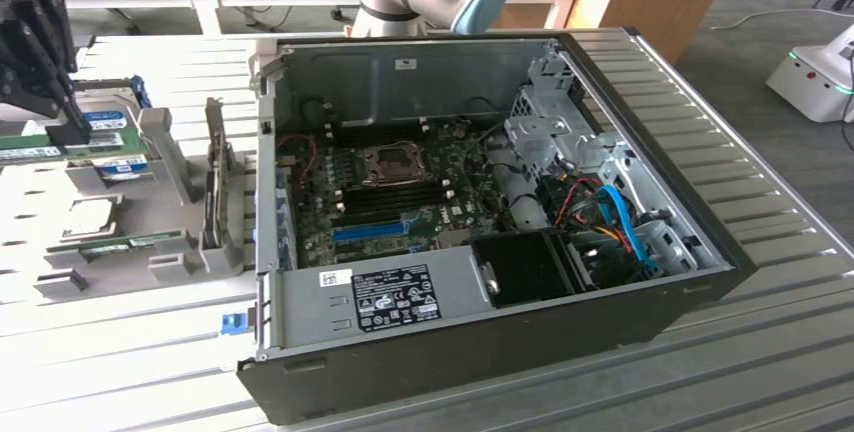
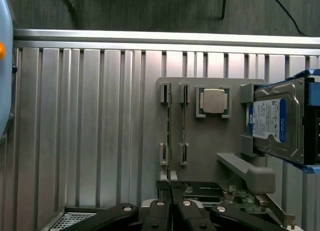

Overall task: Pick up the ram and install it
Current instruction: 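Pick up the ram and move it above insertion slot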

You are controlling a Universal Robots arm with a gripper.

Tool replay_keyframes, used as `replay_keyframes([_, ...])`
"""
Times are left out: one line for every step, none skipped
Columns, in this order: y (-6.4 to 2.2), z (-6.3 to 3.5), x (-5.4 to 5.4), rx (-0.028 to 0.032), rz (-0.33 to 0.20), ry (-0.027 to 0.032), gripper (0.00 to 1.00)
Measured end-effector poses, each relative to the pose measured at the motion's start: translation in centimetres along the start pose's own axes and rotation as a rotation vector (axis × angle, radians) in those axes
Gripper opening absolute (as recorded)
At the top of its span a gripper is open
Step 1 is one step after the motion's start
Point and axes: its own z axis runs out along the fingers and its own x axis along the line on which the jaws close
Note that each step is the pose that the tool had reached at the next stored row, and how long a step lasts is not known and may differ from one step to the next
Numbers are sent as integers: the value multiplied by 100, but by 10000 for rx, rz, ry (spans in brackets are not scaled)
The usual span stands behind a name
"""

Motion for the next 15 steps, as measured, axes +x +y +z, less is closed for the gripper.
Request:
replay_keyframes([-25,0,0,-2,0,0,12])
replay_keyframes([-50,-1,0,-3,-1,-1,12])
replay_keyframes([-75,-1,1,-5,-1,-1,12])
replay_keyframes([-102,-1,0,-7,-2,-1,12])
replay_keyframes([-130,-2,1,-9,-3,-1,12])
replay_keyframes([-159,-3,1,-12,-4,-1,12])
replay_keyframes([-187,-4,1,-15,-5,0,12])
replay_keyframes([-214,-5,1,-17,-7,0,12])
replay_keyframes([-243,-5,1,-18,-10,-1,12])
replay_keyframes([-272,-5,1,-20,-12,-1,12])
replay_keyframes([-303,-6,1,-22,-13,-1,12])
replay_keyframes([-334,-7,2,-25,-16,-1,12])
replay_keyframes([-365,-8,2,-28,-18,-1,12])
replay_keyframes([-395,-9,2,-30,-20,0,12])
replay_keyframes([-425,-9,2,-34,-21,0,12])
